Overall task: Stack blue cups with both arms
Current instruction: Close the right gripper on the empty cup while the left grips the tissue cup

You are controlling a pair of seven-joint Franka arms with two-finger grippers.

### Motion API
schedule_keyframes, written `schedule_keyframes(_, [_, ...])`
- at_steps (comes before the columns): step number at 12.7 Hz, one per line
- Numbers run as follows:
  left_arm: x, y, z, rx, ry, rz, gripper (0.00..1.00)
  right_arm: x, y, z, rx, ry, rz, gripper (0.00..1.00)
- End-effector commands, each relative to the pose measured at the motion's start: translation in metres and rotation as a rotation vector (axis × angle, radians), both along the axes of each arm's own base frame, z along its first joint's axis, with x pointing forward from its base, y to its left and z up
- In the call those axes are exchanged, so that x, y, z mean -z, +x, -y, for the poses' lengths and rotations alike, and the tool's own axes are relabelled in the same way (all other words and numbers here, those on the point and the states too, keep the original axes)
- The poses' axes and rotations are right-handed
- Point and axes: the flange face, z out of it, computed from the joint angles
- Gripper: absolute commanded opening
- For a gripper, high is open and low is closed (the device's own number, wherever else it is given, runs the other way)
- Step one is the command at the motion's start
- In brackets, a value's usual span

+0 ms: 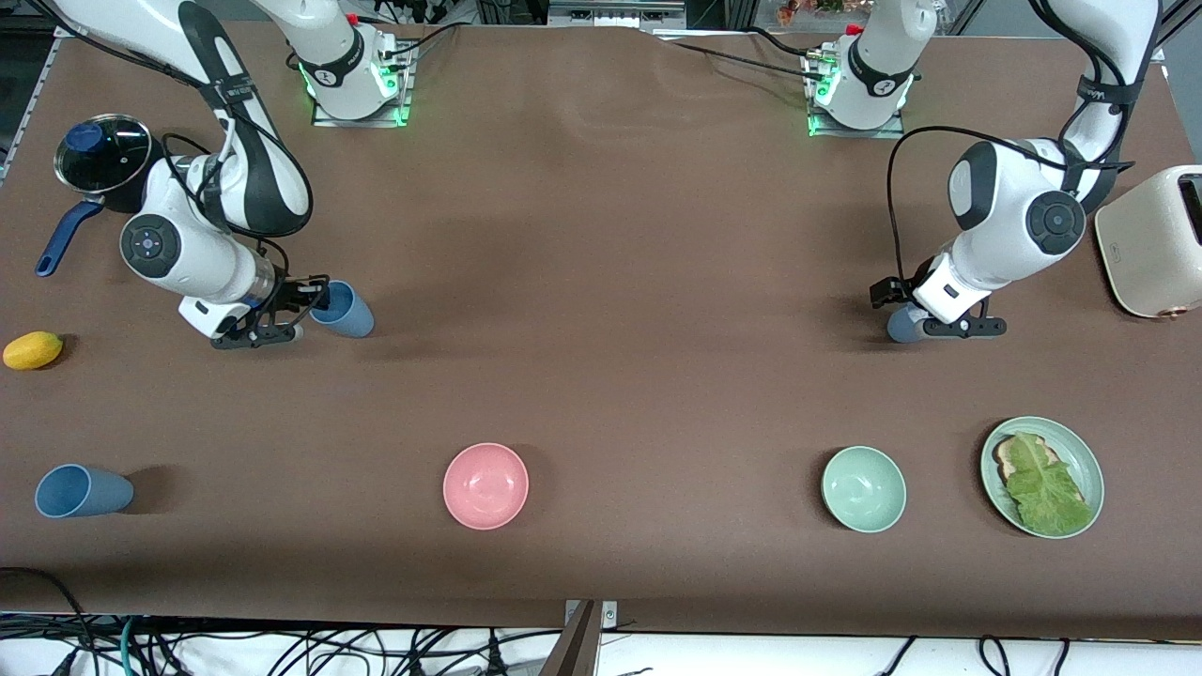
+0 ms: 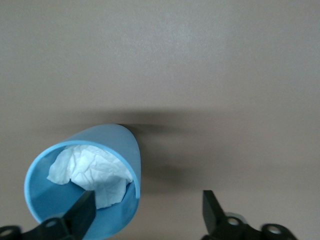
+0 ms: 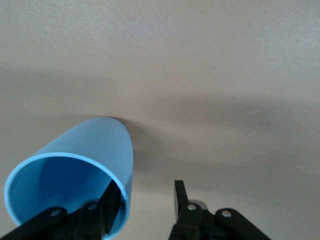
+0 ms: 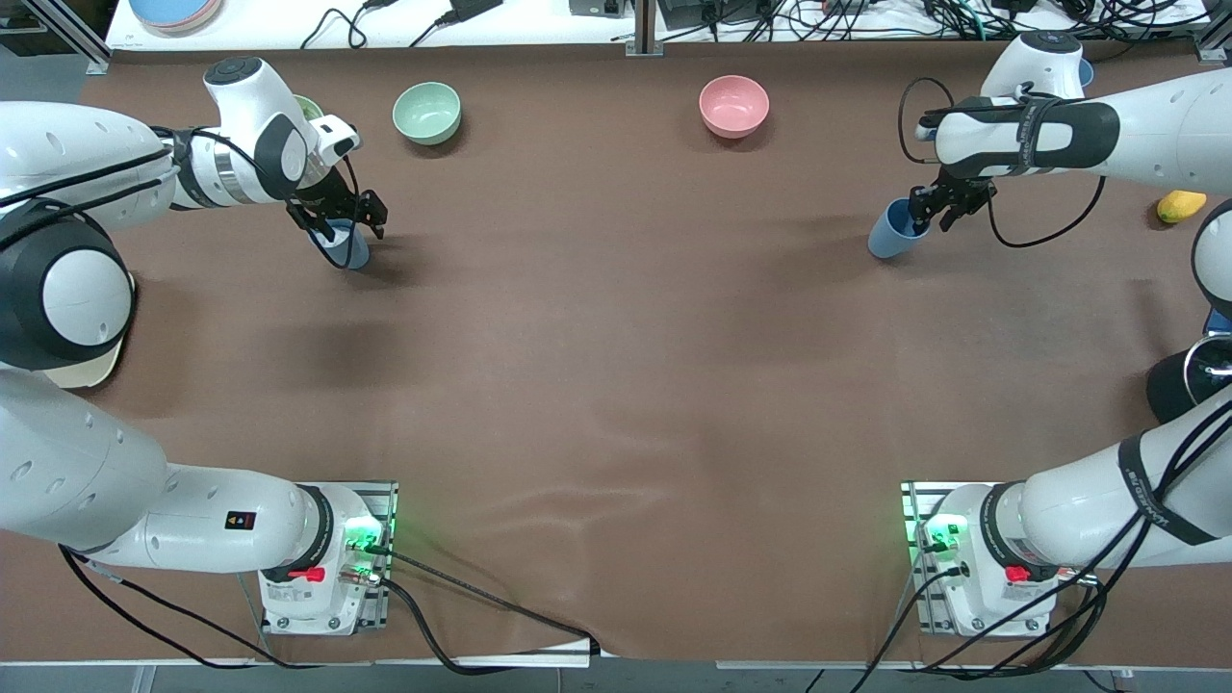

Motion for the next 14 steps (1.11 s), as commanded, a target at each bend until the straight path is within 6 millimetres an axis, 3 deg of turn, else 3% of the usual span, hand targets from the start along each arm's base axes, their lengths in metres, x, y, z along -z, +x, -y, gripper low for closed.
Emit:
schedule_keyframes(1, [0.0, 0.005, 0.001, 0.011, -0.008, 0.011, 0.13, 0.001, -0.003, -0.002, 0.008, 0.011, 0.004, 0.33])
schedule_keyframes(2, [0.001, 0.006, 0.001, 0.018, -0.006, 0.009, 0.0, 0.001, -0.003, -0.004, 0.007, 0.011, 0.004, 0.26])
schedule_keyframes(6, [-0.013, 0.02, -0.001, 0.009, -0.008, 0.02, 0.0, -0.006, 0.001, -0.005, 0.003, 0.013, 0.015, 0.0])
schedule_keyframes(8, [-0.032, 0.034, 0.008, -0.029, -0.018, 0.026, 0.0, -0.009, 0.002, -0.005, 0.005, 0.013, 0.019, 0.0])
schedule_keyframes(10, [-0.058, 0.048, 0.055, -0.088, -0.022, 0.001, 0.0, -0.014, 0.006, -0.005, 0.0, 0.014, 0.028, 0.0])
schedule_keyframes(14, [-0.058, 0.051, 0.193, -0.266, -0.021, -0.02, 0.0, -0.04, 0.025, -0.005, -0.014, 0.016, 0.0, 0.0])
